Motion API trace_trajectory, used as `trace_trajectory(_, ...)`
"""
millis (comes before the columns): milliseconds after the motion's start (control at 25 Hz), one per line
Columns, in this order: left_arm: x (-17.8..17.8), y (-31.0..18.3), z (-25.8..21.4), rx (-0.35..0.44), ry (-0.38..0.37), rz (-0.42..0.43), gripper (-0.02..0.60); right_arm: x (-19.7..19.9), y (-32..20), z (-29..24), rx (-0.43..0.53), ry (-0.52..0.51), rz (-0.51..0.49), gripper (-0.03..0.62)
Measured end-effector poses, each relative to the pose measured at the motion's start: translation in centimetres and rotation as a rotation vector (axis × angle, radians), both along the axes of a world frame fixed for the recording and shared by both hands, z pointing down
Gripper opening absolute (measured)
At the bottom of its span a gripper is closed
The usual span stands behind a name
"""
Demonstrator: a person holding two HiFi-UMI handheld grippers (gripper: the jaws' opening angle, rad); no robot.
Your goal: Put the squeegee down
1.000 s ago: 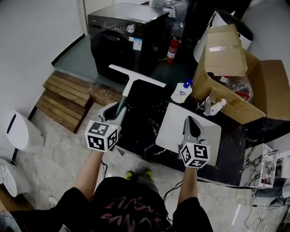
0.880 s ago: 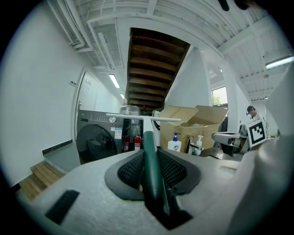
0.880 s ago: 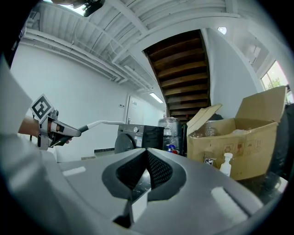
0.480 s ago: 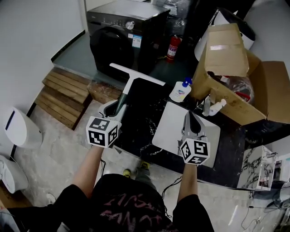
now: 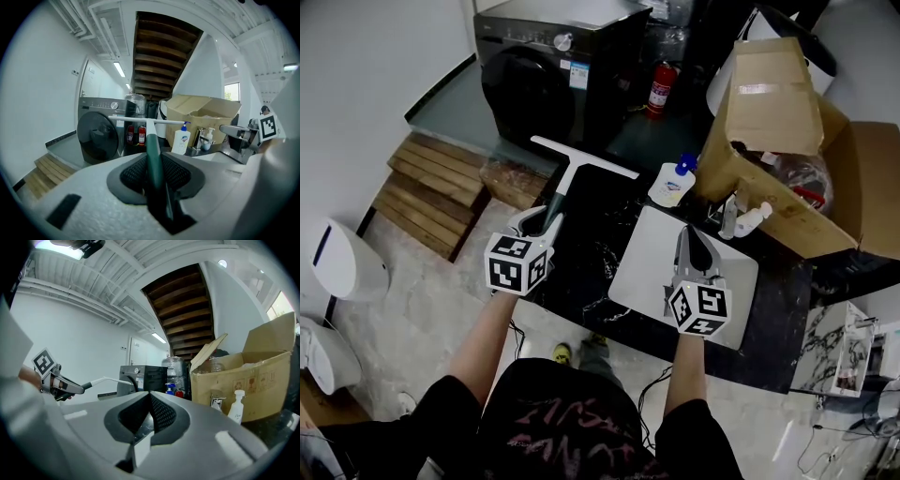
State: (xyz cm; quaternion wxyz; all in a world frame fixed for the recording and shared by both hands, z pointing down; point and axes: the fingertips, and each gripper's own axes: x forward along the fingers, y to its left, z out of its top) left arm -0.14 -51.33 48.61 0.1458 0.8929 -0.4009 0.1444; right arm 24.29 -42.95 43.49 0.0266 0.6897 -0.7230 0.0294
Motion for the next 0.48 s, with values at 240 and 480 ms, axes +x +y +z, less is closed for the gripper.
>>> trace_trajectory(240,0.6,-0.1,2.9,-0.067,-0.037,-0.004,0.100,0.6,-0.2,0.2,0.003,-0.002,-0.007,0.008)
trace_trajectory(480,1.5,0.3,6.1,-0.126,-0.099,0.015,0.100,1.3,-0.2,0.3,0.005,-0.006,0.000,0.008)
